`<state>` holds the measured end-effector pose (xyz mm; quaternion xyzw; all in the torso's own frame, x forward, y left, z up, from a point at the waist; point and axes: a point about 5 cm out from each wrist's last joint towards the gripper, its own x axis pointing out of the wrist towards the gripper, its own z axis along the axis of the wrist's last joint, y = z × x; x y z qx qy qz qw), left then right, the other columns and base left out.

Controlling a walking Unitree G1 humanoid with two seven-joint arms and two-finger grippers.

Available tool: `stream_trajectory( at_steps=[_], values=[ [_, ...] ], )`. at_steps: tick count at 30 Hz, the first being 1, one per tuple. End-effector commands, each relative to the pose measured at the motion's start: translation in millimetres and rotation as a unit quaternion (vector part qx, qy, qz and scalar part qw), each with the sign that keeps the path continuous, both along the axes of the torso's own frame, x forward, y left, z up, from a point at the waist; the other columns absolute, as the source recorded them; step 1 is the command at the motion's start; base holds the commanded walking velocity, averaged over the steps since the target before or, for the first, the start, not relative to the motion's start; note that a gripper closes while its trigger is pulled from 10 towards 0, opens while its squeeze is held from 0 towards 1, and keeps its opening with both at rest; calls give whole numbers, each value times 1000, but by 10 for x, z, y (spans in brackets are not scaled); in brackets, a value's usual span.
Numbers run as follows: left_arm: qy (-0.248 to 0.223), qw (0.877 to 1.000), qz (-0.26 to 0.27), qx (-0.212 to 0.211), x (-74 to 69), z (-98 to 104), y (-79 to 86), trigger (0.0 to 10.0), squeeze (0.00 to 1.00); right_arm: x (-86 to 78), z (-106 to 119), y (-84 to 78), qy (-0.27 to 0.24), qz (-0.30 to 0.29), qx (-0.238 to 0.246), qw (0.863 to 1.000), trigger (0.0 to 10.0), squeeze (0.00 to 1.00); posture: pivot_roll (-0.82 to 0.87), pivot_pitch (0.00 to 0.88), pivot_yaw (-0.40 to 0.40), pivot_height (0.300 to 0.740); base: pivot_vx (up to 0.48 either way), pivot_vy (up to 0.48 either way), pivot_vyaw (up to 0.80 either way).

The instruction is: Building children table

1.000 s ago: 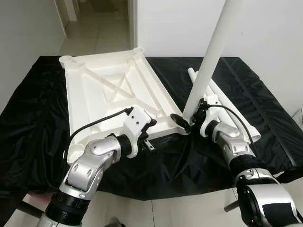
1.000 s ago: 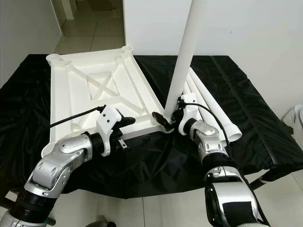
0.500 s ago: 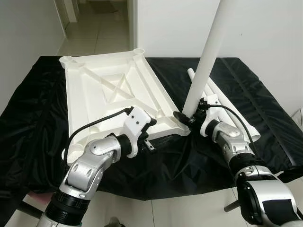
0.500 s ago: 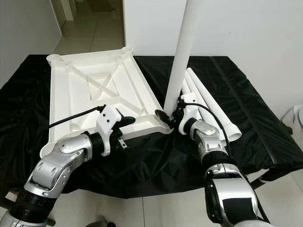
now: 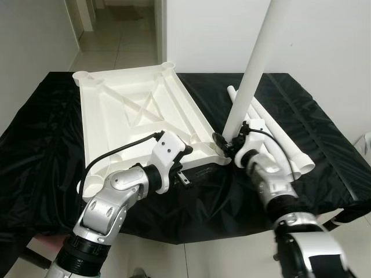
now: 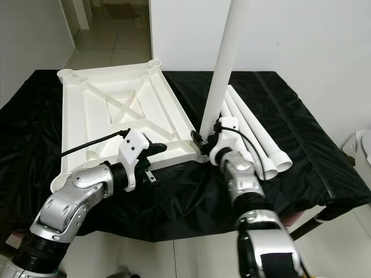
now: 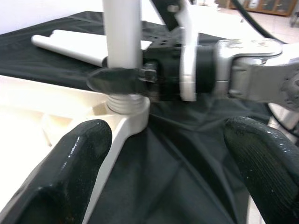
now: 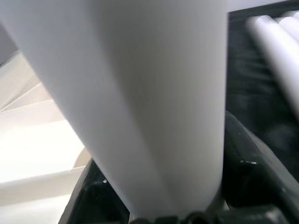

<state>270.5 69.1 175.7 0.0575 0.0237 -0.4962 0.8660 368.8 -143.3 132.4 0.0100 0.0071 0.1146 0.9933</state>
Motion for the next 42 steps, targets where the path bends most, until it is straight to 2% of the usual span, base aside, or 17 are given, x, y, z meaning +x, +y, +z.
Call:
stream_trajectory(
  at_steps=[1, 2, 4, 8, 10, 18, 19, 22, 23, 33, 37, 38, 39, 40, 41, 42],
  values=[
    [1, 1000, 5, 3, 7, -14, -14, 10000, 0, -51, -141, -87, 35, -91, 16, 995, 0, 0, -46, 7, 2, 740, 0, 0, 0],
    [1, 1000, 4, 3, 7, -14, -15, 10000, 0, -65, -151, -76, 38, -122, 25, 991, 0, 0, -46, 10, 1, 740, 0, 0, 0],
    [1, 1000, 4, 3, 7, -14, -15, 10000, 0, -65, -151, -76, 38, -122, 25, 991, 0, 0, -46, 10, 1, 740, 0, 0, 0],
    [3, 1000, 2, 2, -3, -24, -31, 10000, 0, -101, -154, -40, 41, -184, 35, 981, 0, 0, -48, 12, -1, 740, 0, 0, 0],
    [3, 1000, 1, 2, -6, -26, -36, 10000, 0, -115, -145, -33, 41, -196, 36, 979, 0, 0, -48, 12, -1, 740, 0, 0, 0],
    [5, 1000, 1, 0, -12, -30, -37, 10000, 0, -133, -136, 9, 45, -195, 34, 979, 0, 0, -47, 15, -3, 740, 0, 0, 0],
    [5, 1000, 2, 0, -12, -31, -35, 10000, 0, -131, -118, 13, 43, -188, 31, 981, 10000, 0, -48, 13, -2, 740, 0, 0, 0],
    [5, 1000, 2, 1, -12, -32, -34, 10000, 0, -129, -77, 10, 32, -168, 37, 985, 10000, 0, -48, 13, -2, 740, 0, 0, 0],
    [5, 1000, 2, 1, -12, -31, -32, 10000, 0, -130, -53, 3, 23, -155, 40, 987, 10000, 1000, -46, 11, 0, 740, 0, 0, 0],
    [3, 1000, 5, 2, 2, -13, -13, 10000, 0, -107, 96, -77, -7, -51, 48, 998, 10000, 1000, -34, 25, 1, 740, 0, 0, 0],
    [3, 1000, 10, 2, 5, -6, 2, 10000, 0, -59, 169, -201, -21, 25, 4, 999, 10000, 1000, -29, 26, 0, 740, 0, 0, 0],
    [3, 1000, 10, 2, 4, -6, 2, 10000, 0, -52, 177, -218, -21, 44, -1, 999, 10000, 145, -29, 26, 0, 740, 0, 0, 0],
    [3, 1000, 10, 2, 4, -6, 2, 10000, 0, -52, 177, -218, -21, 44, -1, 999, 10000, 145, -29, 26, 0, 740, 0, 0, 0],
    [3, 1000, 11, 2, 2, -6, 3, 10000, 0, -53, 187, -215, -25, 78, -13, 997, 10000, 0, -29, 26, 1, 740, 0, 0, 0],
    [3, 1000, 11, 2, -1, -7, 3, 10000, 0, -62, 186, -214, -27, 111, -28, 993, 10000, 0, -29, 26, 1, 740, 0, 0, 0],
    [3, 1000, 11, 2, -1, -7, 3, 10000, 0, -62, 186, -214, -27, 111, -28, 993, 10000, 0, -29, 26, 1, 740, 0, 0, 0]
  ],
)
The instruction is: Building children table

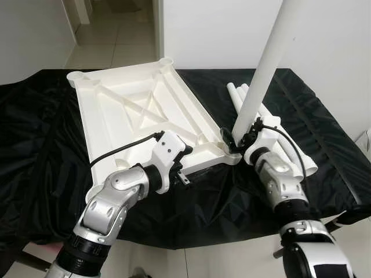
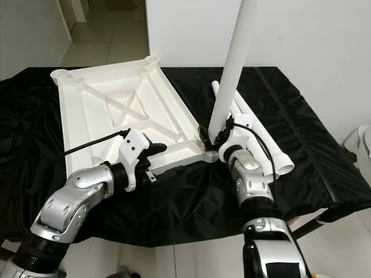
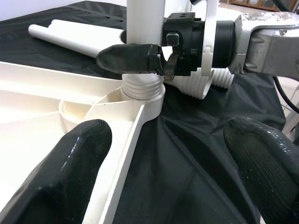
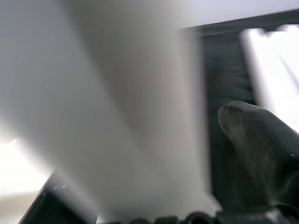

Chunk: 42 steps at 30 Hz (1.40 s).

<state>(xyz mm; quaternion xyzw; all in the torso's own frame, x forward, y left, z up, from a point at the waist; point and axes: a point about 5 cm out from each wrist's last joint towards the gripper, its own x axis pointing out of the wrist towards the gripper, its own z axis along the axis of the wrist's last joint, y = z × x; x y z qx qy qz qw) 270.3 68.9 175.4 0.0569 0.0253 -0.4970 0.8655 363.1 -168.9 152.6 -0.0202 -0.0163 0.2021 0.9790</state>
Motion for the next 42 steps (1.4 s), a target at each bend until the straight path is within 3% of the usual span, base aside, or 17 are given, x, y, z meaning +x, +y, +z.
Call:
stream_trajectory(
  at_steps=[1, 12, 13, 15, 16, 30, 31, 32, 42],
  values=[
    [1, 1000, 10, 4, -6, -9, 1, 10000, 0, -7, -35, 27, 5, 62, -20, 998, 10000, 0, -25, 22, 1, 740, 0, 0, 0],
    [0, 1000, 11, 5, -1, 0, 11, 10000, 0, 26, -55, -29, 14, 106, -47, 993, 10000, 0, -16, 20, 2, 740, 0, 0, 0],
    [0, 1000, 12, 4, 0, 2, 15, 10000, 0, 36, -66, -43, 18, 106, -54, 993, 3961, 0, -11, 16, 3, 740, 0, 0, 0],
    [0, 1000, 12, 4, 0, 2, 15, 10000, 0, 36, -66, -43, 18, 106, -54, 993, 3961, 0, -11, 16, 3, 740, 0, 0, 0],
    [-1, 1000, 13, 5, 0, 7, 22, 10000, 0, 48, -84, -65, 24, 100, -56, 993, 0, 0, -5, 14, 2, 740, 0, 0, 0],
    [-1, 1000, 14, 6, 1, 11, 33, 10000, 0, -9, -219, -81, 38, 105, -29, 993, 0, 0, -18, 15, 10, 740, 0, 0, 0],
    [-1, 1000, 13, 6, 3, 12, 28, 10000, 0, -20, -250, -67, 40, 95, -22, 994, 3255, 0, -21, 16, 12, 740, 0, 0, 0],
    [-1, 1000, 11, 6, 4, 13, 24, 10000, 0, -29, -275, -50, 41, 80, -17, 996, 10000, 0, -24, 16, 13, 740, 0, 0, 0],
    [0, 1000, 7, 6, -4, 9, 11, 10000, 0, -32, -275, 68, 26, 2, 8, 1000, 10000, 0, -27, 19, 13, 740, 0, 0, 0]
  ],
)
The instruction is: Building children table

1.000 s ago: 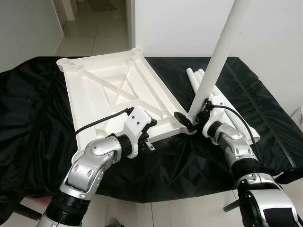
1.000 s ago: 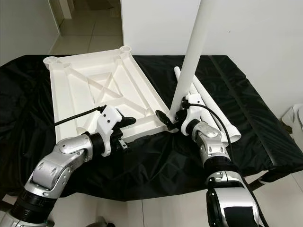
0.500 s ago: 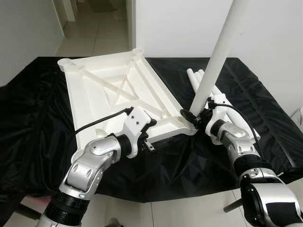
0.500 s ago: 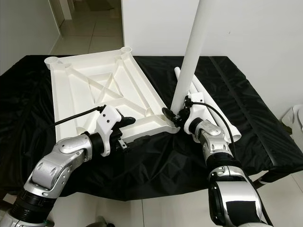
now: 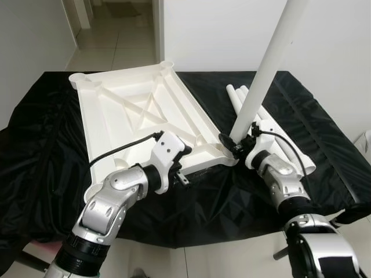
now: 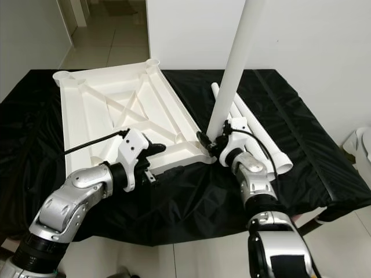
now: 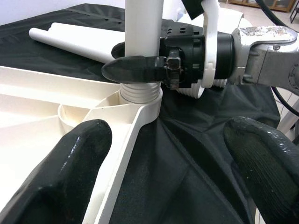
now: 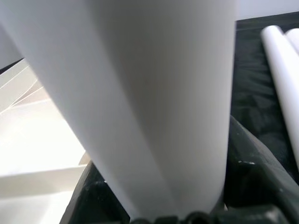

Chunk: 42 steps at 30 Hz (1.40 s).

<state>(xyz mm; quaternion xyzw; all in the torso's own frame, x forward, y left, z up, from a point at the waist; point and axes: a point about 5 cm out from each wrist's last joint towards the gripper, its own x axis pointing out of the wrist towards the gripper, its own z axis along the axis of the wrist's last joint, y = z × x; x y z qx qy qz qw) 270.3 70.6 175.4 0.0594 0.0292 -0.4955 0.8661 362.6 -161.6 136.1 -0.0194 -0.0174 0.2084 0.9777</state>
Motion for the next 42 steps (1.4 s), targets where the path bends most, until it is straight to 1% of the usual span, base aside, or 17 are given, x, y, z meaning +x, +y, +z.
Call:
stream_trajectory(
  at_steps=[1, 3, 9, 11, 13, 16, 20, 26, 27, 29, 31, 32, 33, 36, 37, 38, 42],
  values=[
    [-1, 1000, 5, 2, -3, 4, -6, 10000, 0, -14, -88, 44, 26, -54, 21, 998, 10000, 0, -28, 20, 13, 740, 0, 0, 0],
    [0, 1000, 6, 2, -4, 2, -8, 10000, 0, -5, -56, 86, 23, -95, 35, 995, 10000, 0, -28, 21, 11, 740, 0, 0, 0],
    [-1, 1000, 7, 1, 4, 3, -14, 10000, 0, -8, -15, 163, 13, -164, 43, 985, 10000, 0, -27, 18, 8, 740, 0, 0, 0],
    [-3, 1000, 8, -1, 12, 9, -16, 10000, 0, -40, -63, 204, 18, -251, 53, 966, 10000, 0, -27, 12, 3, 740, 0, 0, 0],
    [-4, 1000, 9, -2, 16, 11, -19, 10000, 0, -63, -87, 287, 22, -289, 62, 955, 10000, 0, -26, 7, 2, 740, 0, 0, 0],
    [-4, 1000, 9, -2, 17, 11, -21, 10000, 0, -67, -88, 315, 23, -292, 67, 954, 10000, 0, -26, 7, 1, 740, 0, 0, 0],
    [-5, 1000, 10, -3, 18, 16, -24, 10000, 0, -83, -47, 451, 21, -272, 63, 960, 10000, 0, -24, 8, -4, 740, 0, 0, 0],
    [-4, 1000, 11, -4, 12, 13, -24, 10000, 0, -87, -16, 429, 14, -260, 61, 964, 10000, 0, -25, 12, -5, 740, 0, 0, 0],
    [-4, 1000, 11, -4, 7, 10, -25, 10000, 0, -92, 1, 417, 12, -252, 73, 965, 10000, 1000, -26, 17, -4, 740, 0, 0, 0],
    [-3, 1000, 11, -5, 3, 8, -26, 10000, 0, -95, 13, 416, 9, -246, 80, 966, 10000, 1000, -26, 17, -4, 740, 0, 0, 0],
    [-2, 1000, 11, -5, -4, 4, -26, 10000, 0, -102, 56, 425, -2, -221, 102, 970, 10000, 1000, -27, 20, -3, 740, 0, 0, 0],
    [-1, 1000, 10, -5, -6, 2, -26, 10000, 0, -103, 110, 426, -15, -190, 115, 975, 10000, 1000, -26, 22, -2, 740, 0, 0, 0],
    [-1, 1000, 10, -5, -6, 2, -26, 10000, 0, -103, 110, 426, -15, -190, 115, 975, 10000, 1000, -26, 22, -2, 740, 0, 0, 0],
    [1, 1000, 10, -5, -13, -1, -26, 10000, 0, -110, 206, 414, -35, -135, 123, 983, 10000, 1000, -29, 25, -1, 740, 0, 0, 0],
    [1, 1000, 9, -5, -16, -5, -26, 10000, 0, -107, 231, 392, -39, -119, 119, 985, 10000, 678, -29, 25, -2, 740, 0, 0, 0],
    [2, 1000, 9, -5, -19, -9, -27, 10000, 0, -106, 255, 368, -43, -99, 115, 987, 10000, 0, -29, 25, -2, 740, 0, 0, 0],
    [4, 1000, 9, -6, -25, -10, -27, 10000, 0, -74, 289, 206, -45, -54, 90, 993, 10000, 0, -28, 31, -1, 740, 0, 0, 0]
  ],
)
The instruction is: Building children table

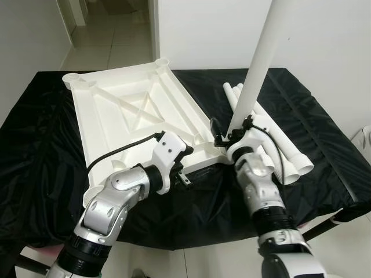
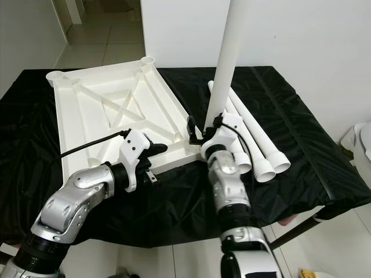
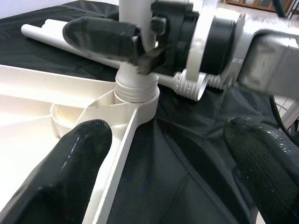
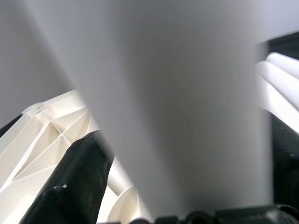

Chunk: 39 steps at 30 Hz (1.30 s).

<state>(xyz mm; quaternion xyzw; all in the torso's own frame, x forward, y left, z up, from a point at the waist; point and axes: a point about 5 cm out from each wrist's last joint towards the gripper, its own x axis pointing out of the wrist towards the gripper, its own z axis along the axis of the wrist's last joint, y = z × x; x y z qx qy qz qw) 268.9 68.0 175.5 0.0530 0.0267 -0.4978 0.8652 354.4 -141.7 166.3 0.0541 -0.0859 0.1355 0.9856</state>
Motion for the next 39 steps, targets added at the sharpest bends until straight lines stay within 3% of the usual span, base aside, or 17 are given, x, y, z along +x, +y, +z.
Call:
stream_trajectory(
  at_steps=[1, 6, 9, 13, 28, 29, 30, 39],
  values=[
    [3, 1000, 12, 1, -10, -11, -1, 10000, 0, 15, -22, -23, 12, 27, -3, 1000, 10000, 0, -28, 32, -2, 740, 0, 0, 0],
    [4, 1000, 12, 1, -17, -16, -1, 10000, 0, 16, -84, -110, 26, 75, -37, 996, 10000, 0, -27, 33, -2, 740, 0, 0, 0],
    [5, 1000, 12, 1, -22, -18, -3, 10000, 0, -2, -185, -252, 44, 138, -84, 986, 10000, 0, -25, 35, -3, 740, 0, 0, 0],
    [5, 1000, 13, 0, -20, -14, -2, 10000, 0, 1, -231, -328, 56, 172, -100, 978, 10000, 0, -27, 34, -1, 740, 0, 0, 0],
    [1, 1000, 15, 2, -4, -1, 11, 10000, 0, 102, -193, -407, 59, 182, -146, 971, 10000, 0, -19, 22, 2, 740, 0, 0, 0],
    [0, 1000, 16, 2, -1, 2, 15, 10000, 0, 109, -204, -409, 65, 185, -155, 968, 2627, 0, -18, 20, 2, 740, 0, 0, 0],
    [0, 1000, 16, 2, 1, 5, 16, 10000, 0, 110, -219, -415, 69, 192, -162, 965, 353, 0, -18, 20, 2, 740, 0, 0, 0],
    [-2, 1000, 18, 2, 7, 13, 25, 10000, 0, 70, -317, -436, 88, 215, -178, 956, 0, 0, -18, 18, 2, 740, 0, 0, 0]
  ],
)
